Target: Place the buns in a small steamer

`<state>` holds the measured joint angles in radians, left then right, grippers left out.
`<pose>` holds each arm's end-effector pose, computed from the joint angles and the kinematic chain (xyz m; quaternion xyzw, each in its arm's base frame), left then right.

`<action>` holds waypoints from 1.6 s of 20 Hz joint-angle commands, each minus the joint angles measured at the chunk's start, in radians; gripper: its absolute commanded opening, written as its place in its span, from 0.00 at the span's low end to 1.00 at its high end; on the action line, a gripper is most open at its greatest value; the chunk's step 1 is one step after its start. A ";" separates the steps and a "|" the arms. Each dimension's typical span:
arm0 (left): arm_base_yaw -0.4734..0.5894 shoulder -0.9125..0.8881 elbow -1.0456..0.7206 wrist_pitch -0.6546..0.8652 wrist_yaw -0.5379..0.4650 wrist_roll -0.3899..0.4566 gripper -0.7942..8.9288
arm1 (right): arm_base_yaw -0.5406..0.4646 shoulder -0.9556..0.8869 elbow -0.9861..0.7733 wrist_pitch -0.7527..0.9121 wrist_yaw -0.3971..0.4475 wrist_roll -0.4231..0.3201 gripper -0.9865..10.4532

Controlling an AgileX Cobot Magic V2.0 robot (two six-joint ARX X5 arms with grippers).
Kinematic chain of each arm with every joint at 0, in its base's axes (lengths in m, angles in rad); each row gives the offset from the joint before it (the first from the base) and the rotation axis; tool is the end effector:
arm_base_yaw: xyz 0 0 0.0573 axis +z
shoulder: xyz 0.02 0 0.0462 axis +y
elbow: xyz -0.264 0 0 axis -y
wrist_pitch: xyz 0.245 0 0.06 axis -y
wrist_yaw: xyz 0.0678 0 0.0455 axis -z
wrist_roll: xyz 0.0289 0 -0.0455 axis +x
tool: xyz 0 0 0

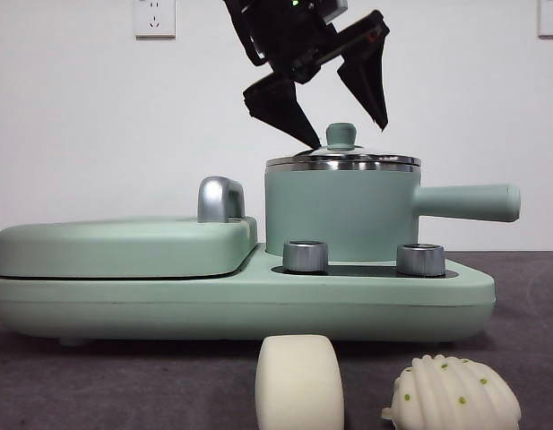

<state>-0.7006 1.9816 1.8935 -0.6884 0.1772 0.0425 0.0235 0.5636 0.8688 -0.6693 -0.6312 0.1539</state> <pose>0.3357 -0.2898 0.3163 0.1157 0.3572 -0.4010 0.8356 0.0972 0.0193 0.3429 0.1256 0.1966 0.3020 0.9243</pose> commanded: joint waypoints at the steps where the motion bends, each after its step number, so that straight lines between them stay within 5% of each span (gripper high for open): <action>1: -0.008 0.029 0.031 -0.002 -0.005 0.019 0.42 | 0.001 0.003 0.017 0.010 0.002 -0.005 0.53; 15: -0.013 0.034 0.031 -0.043 -0.005 0.055 0.09 | 0.001 0.003 0.017 0.010 0.003 -0.005 0.53; 32: 0.014 0.033 0.339 -0.280 -0.005 0.043 0.09 | 0.001 0.003 0.017 0.002 0.003 -0.006 0.53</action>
<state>-0.6872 2.0056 2.1872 -0.9874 0.1707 0.0853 0.0235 0.5636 0.8688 -0.6727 -0.6285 0.1539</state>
